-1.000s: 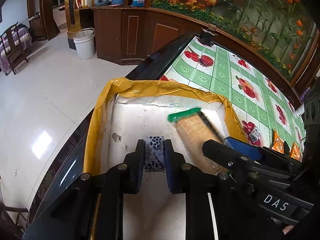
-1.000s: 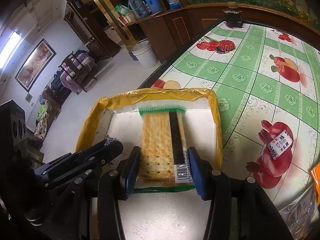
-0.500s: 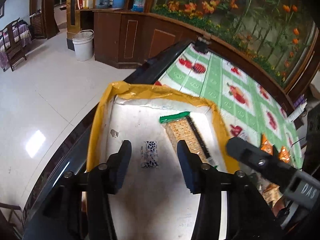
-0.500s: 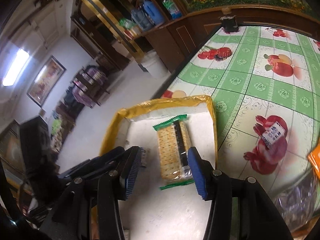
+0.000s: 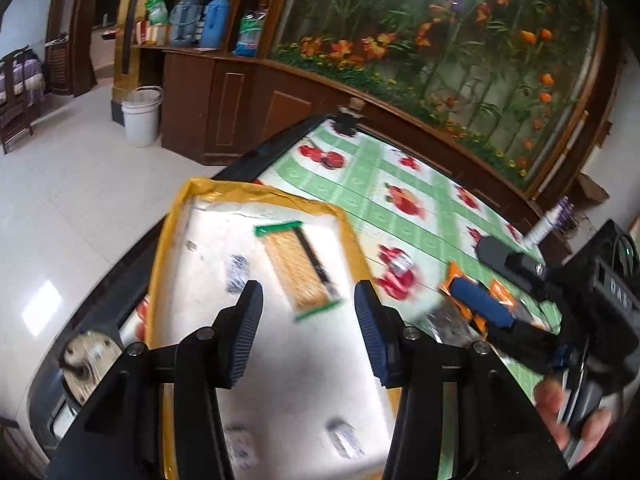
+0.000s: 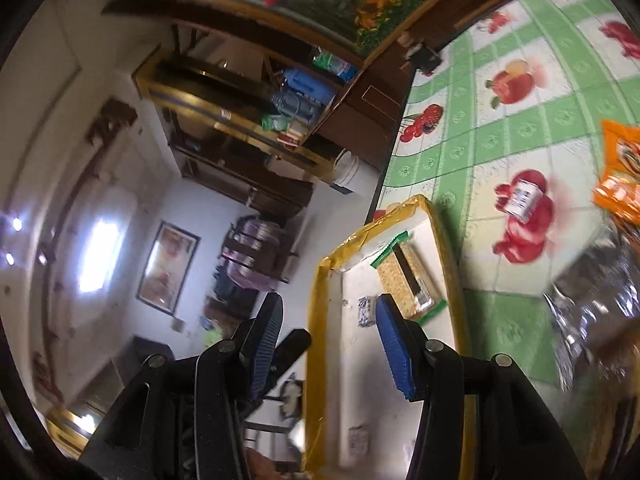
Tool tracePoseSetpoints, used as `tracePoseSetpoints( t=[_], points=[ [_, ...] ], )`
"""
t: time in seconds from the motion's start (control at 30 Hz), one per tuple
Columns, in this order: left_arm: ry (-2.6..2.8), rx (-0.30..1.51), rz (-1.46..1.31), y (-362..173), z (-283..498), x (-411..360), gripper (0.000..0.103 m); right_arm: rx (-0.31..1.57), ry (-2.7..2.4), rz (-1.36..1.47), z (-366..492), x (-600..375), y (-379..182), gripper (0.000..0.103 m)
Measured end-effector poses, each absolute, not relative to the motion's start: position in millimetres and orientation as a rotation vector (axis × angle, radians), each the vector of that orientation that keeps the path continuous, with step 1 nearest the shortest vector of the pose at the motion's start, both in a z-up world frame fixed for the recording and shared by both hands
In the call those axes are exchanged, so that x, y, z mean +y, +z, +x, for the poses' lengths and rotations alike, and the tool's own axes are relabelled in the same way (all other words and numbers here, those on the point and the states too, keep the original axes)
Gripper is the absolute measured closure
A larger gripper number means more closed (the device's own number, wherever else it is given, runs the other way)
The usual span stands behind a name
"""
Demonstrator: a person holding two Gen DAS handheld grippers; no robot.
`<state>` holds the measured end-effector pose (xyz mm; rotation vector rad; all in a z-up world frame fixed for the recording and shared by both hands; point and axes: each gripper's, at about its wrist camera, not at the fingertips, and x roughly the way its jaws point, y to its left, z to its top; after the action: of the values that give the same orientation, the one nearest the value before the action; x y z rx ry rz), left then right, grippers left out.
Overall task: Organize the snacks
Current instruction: 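Grasp the orange-ended biscuit pack with the left gripper while the right grasps the yellow WEIDAN pack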
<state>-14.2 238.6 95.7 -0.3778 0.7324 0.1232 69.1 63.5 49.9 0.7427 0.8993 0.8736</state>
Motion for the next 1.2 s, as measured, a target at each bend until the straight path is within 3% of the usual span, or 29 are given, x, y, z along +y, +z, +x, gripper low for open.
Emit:
tracePoseSetpoints(
  t=[0.23,0.43,0.6,0.63,0.7,0.97,1.2],
  points=[
    [0.015,0.719,-0.302,98.3,-40.1,189.5,0.052,0.827,0.864,0.485,37.3,-11.4,73.5,0.051],
    [-0.102,0.751,-0.278,83.1,-53.3,142.9,0.052,0.806,0.724,0.278,-2.1,-83.4,47.1,0.043],
    [-0.216,0.86,-0.273,68.1,-39.9,97.5,0.05,0.879,0.629,0.386,1.3,-133.4,14.5,0.043],
    [-0.217,0.881,-0.272,65.7,-33.2,89.2,0.046,0.883,0.623,0.415,5.1,-137.9,13.0,0.043],
    [-0.207,0.906,-0.267,60.6,-25.3,77.2,0.026,0.874,0.612,0.431,6.5,-143.0,14.3,0.043],
    [-0.156,1.017,-0.368,33.1,12.2,58.8,0.026,0.869,0.61,0.429,1.9,-146.5,18.0,0.043],
    [-0.132,1.003,-0.317,17.4,27.6,43.6,0.026,0.879,0.624,0.416,-1.9,-142.0,15.9,0.043]
  ],
)
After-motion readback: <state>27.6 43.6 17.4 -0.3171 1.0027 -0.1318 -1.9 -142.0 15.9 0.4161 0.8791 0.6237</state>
